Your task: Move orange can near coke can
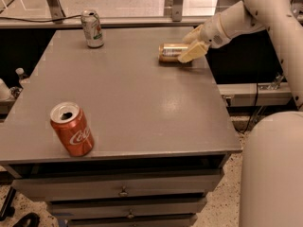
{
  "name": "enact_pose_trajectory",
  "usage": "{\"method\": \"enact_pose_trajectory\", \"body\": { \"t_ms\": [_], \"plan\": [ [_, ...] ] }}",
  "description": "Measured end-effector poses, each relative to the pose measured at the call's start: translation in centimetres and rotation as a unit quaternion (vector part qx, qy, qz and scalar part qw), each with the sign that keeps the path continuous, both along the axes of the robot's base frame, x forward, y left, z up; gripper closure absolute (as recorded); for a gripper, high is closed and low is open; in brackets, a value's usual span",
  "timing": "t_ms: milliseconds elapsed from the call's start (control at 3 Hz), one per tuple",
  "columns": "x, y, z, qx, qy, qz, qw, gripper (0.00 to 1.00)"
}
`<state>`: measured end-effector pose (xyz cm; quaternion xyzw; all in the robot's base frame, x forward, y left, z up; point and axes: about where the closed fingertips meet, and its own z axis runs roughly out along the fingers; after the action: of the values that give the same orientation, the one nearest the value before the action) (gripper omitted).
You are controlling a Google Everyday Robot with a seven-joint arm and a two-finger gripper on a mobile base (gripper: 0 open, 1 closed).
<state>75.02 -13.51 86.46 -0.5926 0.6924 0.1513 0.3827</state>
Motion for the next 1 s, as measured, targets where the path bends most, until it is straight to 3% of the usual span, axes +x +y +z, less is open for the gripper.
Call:
{"method": "enact_pose_trajectory", "body": {
  "t_ms": [667,1000],
  "plan": [
    [-2.0,-1.2,0.2,0.007,0.016,-0.002,0.9998,0.87],
    [-4.2,-1.2,1.6,0.014,0.023,0.008,0.9996,1.00]
  ]
}}
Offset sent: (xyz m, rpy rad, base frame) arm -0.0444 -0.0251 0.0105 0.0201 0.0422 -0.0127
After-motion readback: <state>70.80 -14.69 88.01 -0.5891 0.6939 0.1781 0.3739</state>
